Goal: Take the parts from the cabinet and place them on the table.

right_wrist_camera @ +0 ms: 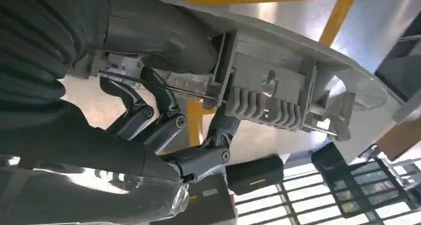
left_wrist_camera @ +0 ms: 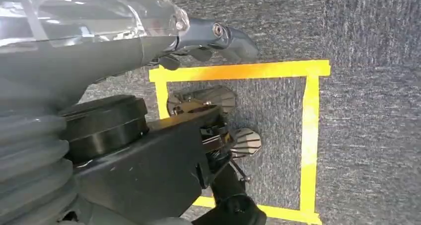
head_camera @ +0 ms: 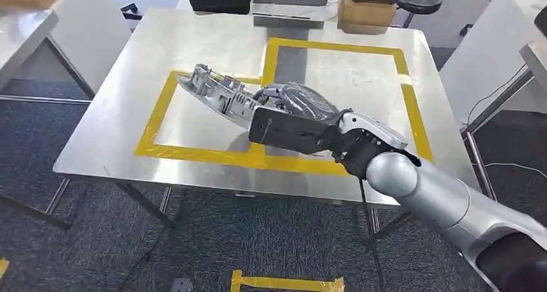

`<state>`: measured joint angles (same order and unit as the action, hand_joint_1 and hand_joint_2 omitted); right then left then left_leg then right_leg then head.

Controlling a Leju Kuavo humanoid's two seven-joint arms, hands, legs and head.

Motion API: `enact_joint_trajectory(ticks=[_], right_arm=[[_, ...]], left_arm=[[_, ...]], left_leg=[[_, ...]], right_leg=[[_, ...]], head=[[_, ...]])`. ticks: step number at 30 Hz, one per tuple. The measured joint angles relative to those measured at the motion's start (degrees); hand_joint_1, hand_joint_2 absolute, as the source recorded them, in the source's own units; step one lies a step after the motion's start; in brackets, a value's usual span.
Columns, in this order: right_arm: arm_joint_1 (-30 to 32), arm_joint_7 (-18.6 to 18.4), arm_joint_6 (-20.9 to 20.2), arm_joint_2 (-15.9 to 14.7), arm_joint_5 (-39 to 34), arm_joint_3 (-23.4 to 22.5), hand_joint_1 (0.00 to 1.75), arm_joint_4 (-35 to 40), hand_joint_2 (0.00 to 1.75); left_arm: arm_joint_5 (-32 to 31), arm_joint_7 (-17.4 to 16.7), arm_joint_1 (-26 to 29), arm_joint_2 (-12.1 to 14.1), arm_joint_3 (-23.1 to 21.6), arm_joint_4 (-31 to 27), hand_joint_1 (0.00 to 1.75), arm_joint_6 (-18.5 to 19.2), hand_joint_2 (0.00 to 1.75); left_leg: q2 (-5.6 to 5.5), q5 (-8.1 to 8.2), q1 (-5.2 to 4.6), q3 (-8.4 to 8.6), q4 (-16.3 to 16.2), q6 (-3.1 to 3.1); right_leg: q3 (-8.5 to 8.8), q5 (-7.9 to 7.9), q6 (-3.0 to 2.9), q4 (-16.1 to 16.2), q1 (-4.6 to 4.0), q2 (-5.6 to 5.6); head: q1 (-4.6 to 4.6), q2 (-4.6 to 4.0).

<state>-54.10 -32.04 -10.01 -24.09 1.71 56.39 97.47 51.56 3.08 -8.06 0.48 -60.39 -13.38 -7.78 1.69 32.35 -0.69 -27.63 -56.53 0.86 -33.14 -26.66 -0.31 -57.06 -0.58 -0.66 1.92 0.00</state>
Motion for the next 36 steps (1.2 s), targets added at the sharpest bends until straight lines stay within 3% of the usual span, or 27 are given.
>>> enact_joint_trajectory(ticks=[20,36], right_arm=[[-7.15,-1.57,-1.64,4.13,1.44,8.11,1.75,-16.60,1.75],[-10.92,-6.53,-5.12,6.32,7.91,10.80,1.75,-30.76,1.75]], left_arm=[[-1.09,-0.55,-0.48,-0.70,-1.03,0.00,0.00,0.66,1.75],[-2.01,-1.70,-0.50,-1.07,-1.44,0.00,0.00,1.27,1.75]], left_leg=[[-0.79,-0.01,-0.02,0.05,-0.01,0.00],[-1.59,-0.10,-0.09,0.03,-0.04,0.11]], right_leg=[[0.03,0.03,0.06,0.10,0.00,0.30],[0.05,0.03,0.06,0.11,0.00,0.68]], head=[[0.09,0.00],[0.09,0.00]])
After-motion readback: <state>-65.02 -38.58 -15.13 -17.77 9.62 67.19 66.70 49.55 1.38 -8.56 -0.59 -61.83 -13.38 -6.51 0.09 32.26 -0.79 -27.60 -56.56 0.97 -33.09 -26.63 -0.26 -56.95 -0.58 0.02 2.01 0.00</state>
